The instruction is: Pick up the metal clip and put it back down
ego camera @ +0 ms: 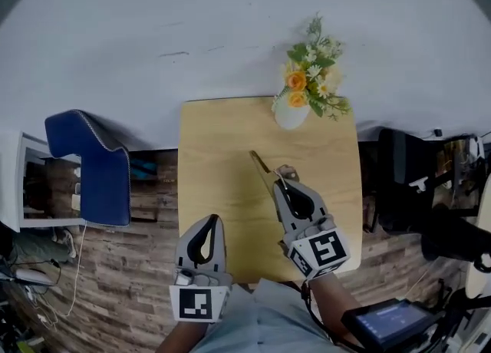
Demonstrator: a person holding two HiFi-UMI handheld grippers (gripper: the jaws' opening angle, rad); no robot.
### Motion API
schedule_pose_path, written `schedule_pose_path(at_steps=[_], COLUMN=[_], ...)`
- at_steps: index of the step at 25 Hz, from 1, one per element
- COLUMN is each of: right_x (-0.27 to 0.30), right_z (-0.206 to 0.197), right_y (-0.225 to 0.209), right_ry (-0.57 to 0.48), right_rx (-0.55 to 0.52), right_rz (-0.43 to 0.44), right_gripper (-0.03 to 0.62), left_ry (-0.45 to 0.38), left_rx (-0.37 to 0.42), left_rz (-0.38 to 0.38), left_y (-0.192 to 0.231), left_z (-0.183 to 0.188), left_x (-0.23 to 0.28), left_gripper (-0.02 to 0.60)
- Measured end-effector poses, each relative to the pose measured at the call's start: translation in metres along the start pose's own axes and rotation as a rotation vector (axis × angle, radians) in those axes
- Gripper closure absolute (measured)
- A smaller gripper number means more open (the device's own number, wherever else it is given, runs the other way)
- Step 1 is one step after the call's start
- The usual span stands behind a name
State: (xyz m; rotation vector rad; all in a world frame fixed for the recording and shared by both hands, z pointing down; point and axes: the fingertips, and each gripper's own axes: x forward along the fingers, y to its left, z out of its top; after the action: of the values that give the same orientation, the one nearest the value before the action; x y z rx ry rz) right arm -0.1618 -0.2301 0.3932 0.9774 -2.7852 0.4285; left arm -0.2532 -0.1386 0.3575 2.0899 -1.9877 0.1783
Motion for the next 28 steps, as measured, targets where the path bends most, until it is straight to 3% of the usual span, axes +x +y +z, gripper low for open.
schedule_pose_path(at_steps=[8,12,15,21,28], right_x=[-0.057,-0.084,-0.106,-0.147,-0.168], right_z=[0.038,0.044,0.043,0.024,-0.030], right_y=[-0.030,-0.054,-0.074,-0.110,-0.153], right_ry=[-0.089,-0.119,-0.131,-0.129,-0.078], right_rx=[-0.028,-0.026,-0.016,0.018,0.081], right_rz=[-0.071,-0.129,-0.172,-0.258,-0.340], right_gripper=[0.540,0.540,0.540,0.540,0.540], left_ry=[-0.048,-0.056,-0.053,-0.017,0.079], left_rx=[0.087,0.078,0.120,0.150,0.166], left_rz=[-0.058,-0.103,-0.143,-0.220,-0.284], left_y=[-0.049,-0.076,-0.099,-0.144,-0.178], left_z=[0.024,0.030,0.030,0.020,-0.014], left_x=[-0.003,0.003,0.008,0.019,0.040], left_gripper=[0.563,0.563,0.563,0.563,0.563])
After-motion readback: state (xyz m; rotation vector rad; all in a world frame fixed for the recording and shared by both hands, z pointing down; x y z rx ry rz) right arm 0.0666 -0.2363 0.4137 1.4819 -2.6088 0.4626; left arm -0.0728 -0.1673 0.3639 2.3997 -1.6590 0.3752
